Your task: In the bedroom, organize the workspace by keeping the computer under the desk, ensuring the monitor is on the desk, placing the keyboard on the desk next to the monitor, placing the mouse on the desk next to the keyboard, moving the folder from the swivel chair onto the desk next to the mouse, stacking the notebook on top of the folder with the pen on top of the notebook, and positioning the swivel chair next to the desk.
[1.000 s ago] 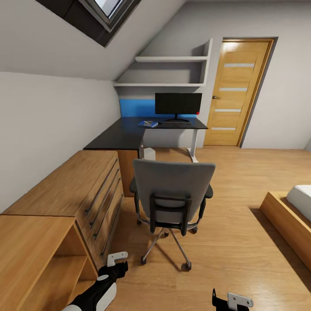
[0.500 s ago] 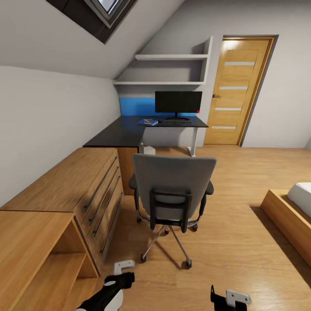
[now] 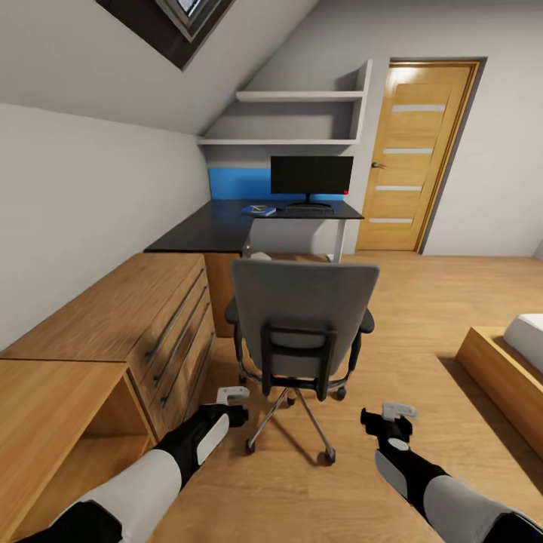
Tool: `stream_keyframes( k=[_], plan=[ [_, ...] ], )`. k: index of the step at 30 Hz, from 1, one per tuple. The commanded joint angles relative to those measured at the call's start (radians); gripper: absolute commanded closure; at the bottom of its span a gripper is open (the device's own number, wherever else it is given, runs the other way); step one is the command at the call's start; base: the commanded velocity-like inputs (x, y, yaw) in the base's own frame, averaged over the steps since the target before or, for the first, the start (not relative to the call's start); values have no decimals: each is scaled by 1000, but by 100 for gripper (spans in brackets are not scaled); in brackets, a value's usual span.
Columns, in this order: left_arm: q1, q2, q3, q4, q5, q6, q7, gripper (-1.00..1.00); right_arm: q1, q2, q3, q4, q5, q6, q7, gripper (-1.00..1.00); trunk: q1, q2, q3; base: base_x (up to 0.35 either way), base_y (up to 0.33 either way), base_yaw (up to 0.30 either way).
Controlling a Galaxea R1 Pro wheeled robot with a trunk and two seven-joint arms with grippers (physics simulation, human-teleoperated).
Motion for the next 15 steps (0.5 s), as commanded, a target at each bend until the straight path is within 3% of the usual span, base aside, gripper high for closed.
stream_keyframes(
  k=[1, 7, 15],
  plan=[
    [-18, 1, -8, -1, 10, 12, 8, -100, -15, -1, -9, -5, -24, 44, -3, -100, 4, -8, -4, 0, 0, 0],
    [-43, -3, -8, -1, 9, 18, 2, -100, -37, -3, -77, -78, -60, 175, 0, -100, 27, -50, -23, 0, 0, 0],
    [-47, -5, -7, 0, 11, 2, -1, -100, -40, -10, -88, -94, -64, 193, 1, -100, 58, -106, -48, 0, 0, 0]
  ],
)
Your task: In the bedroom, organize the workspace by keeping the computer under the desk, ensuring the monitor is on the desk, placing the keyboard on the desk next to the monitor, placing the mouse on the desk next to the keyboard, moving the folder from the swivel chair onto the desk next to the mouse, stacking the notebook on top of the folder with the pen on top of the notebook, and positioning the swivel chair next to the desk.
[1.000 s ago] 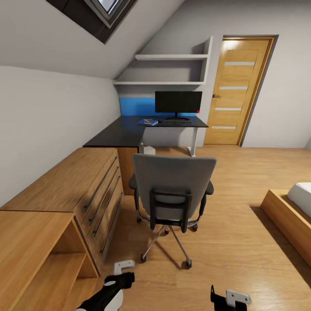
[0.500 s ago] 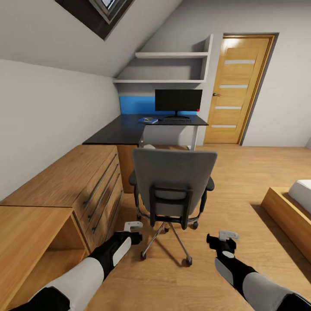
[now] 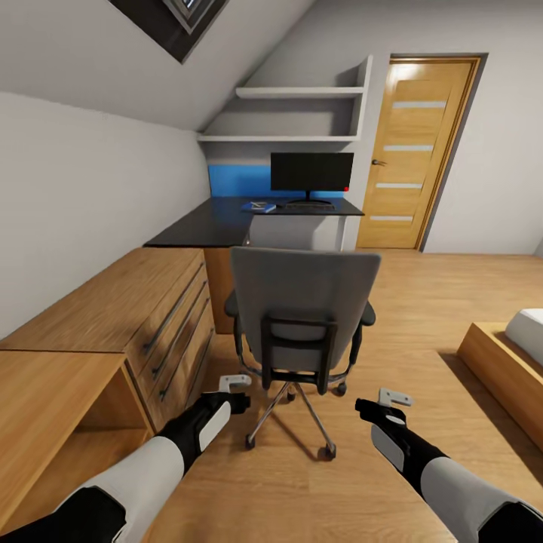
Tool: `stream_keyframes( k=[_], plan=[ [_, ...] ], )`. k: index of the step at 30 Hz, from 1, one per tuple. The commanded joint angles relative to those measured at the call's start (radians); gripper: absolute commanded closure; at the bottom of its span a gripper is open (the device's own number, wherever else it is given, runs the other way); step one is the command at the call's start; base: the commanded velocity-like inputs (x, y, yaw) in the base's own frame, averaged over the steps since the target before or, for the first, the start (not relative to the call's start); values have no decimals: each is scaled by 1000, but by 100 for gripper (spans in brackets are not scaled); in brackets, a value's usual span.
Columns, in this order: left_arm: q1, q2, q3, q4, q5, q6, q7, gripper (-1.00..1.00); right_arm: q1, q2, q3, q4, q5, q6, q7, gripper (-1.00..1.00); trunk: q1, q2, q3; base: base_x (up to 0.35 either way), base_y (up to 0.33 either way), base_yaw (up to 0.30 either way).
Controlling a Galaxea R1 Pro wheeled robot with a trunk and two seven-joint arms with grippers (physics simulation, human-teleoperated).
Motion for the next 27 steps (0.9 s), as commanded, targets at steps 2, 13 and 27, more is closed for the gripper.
stream_keyframes(
  k=[2, 13, 27],
  plan=[
    [-1, 1, -7, 6, 11, -28, 9, -100, 0, 0, 9, -2, -10, -2, -5, -100, 8, -15, -7, 0, 0, 0],
    [-1, -13, -13, 163, 12, -257, -4, -100, 6, 17, 15, -2, -12, -39, -1, -100, 50, -92, -42, 0, 0, 0],
    [-1, -38, -55, 201, 11, -272, -5, -100, 23, 84, 20, 51, 14, -209, 4, -100, 103, -190, -86, 0, 0, 0]
  ],
)
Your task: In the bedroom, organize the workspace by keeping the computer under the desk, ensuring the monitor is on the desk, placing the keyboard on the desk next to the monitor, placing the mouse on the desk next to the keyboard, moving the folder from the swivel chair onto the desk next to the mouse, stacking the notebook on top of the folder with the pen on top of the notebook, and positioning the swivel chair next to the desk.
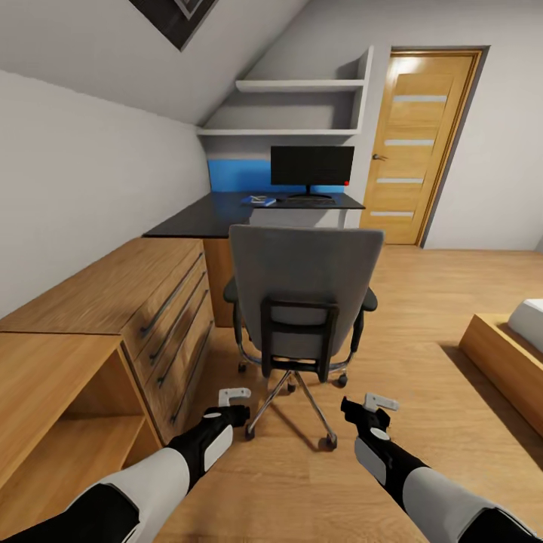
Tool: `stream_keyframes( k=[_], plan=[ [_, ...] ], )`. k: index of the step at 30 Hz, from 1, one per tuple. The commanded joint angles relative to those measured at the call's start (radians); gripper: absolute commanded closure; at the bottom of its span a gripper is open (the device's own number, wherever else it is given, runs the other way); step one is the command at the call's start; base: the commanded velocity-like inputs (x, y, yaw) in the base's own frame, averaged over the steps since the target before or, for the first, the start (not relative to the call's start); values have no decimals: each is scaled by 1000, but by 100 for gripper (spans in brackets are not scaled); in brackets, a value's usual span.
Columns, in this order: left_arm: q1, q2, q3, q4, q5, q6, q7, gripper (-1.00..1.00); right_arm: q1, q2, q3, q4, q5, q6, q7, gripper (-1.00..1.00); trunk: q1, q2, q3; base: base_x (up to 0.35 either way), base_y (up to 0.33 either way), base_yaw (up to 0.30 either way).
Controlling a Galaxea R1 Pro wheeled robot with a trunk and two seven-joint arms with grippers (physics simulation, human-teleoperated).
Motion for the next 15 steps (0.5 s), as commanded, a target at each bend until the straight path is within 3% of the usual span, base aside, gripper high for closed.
stream_keyframes(
  k=[1, 3, 5, 7, 10, 15],
  plan=[
    [-1, 0, -15, -1, 4, 5, 6, -100, 0, 10, 9, 0, 18, -8, -5, -100, 4, -8, -4, 0, 0, 0],
    [-1, 0, -33, -1, 4, 7, 6, -100, 0, 22, 9, 0, 55, -17, -5, -100, 11, -22, -10, 0, 0, 0],
    [-1, 0, -45, -7, 5, 9, 6, -100, 1, 43, 8, 1, 137, -48, -9, -100, 19, -36, -17, 0, 0, 0],
    [-1, 0, -47, -24, 6, 11, 6, -100, 4, 55, 7, 2, 179, -72, -12, -100, 27, -50, -23, 0, 0, 0],
    [-1, 0, -48, -58, 10, 19, 7, -100, 6, 64, 6, 2, 208, -91, -14, -100, 38, -71, -32, 0, 0, 0],
    [-1, 0, -50, -81, 8, 37, 7, -100, 7, 67, 4, 1, 220, -100, -15, -100, 57, -106, -48, 0, 0, 0]
  ],
)
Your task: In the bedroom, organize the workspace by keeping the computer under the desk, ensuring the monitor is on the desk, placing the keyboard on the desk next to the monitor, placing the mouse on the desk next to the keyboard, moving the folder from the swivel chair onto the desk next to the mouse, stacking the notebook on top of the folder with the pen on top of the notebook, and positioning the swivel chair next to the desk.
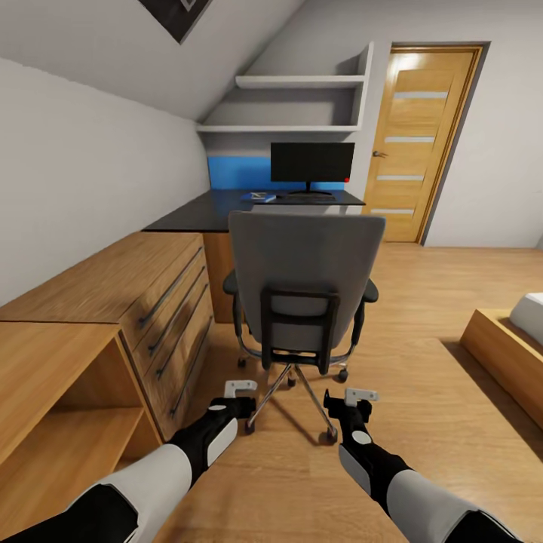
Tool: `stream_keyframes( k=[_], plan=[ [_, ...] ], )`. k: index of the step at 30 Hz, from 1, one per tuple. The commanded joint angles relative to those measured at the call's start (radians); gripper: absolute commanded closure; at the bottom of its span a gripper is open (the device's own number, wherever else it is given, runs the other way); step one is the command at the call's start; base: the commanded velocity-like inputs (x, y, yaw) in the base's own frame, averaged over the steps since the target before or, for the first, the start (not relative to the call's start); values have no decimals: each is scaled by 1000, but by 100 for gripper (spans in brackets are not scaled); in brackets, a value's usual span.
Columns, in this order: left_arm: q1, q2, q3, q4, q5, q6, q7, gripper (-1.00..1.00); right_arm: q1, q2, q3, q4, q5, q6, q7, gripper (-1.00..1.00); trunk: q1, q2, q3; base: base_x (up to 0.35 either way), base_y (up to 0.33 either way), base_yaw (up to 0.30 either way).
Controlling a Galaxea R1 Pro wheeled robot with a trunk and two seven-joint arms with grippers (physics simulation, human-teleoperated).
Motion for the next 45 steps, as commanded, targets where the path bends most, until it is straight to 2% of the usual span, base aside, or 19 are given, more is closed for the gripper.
stream_keyframes(
  k=[1, 6, 12, 17, 19, 20, 26, 31, 45],
  plan=[
    [-1, 0, -5, -6, 3, 6, 7, -100, -1, 0, 8, 0, -8, -5, -5, -100, 4, -8, -4, 0, 0, 0],
    [-1, 0, -4, -49, 6, 10, 7, -100, -1, -5, 5, -4, -5, -7, -6, -100, 23, -43, -20, 0, 0, 0],
    [-1, 0, -4, -52, 5, 4, 7, -100, -1, -5, 4, -12, -4, -36, -8, -100, 46, -85, -39, 0, 0, 0],
    [-1, 0, -5, -53, 3, 3, 8, -100, 1, -6, 4, -71, -4, -70, -14, -100, 65, -120, -54, 0, 0, 0],
    [-1, 0, -6, -62, 3, 8, 9, -100, 4, -7, 3, -134, -4, -73, -37, -100, 73, -134, -61, 0, 0, 0],
    [-1, 0, -4, -105, 6, 11, 15, -100, 5, -21, 3, -186, -5, -71, -71, -100, 77, -141, -64, 0, 0, 0],
    [-1, 0, -1, -83, 5, 1, 11, -100, 39, -27, 10, -204, 3, -73, -84, -100, 100, -183, -82, 0, 0, 0],
    [-1, 0, -2, -74, 3, 0, 10, -100, 44, -27, 11, -210, 4, -77, -85, -100, 102, -184, -102, 0, 0, 0],
    [-1, 0, -3, -57, 3, 0, 7, -100, 56, -28, 9, -236, 6, -106, -93, -100, 102, -184, -102, 0, 0, 0]
  ],
)
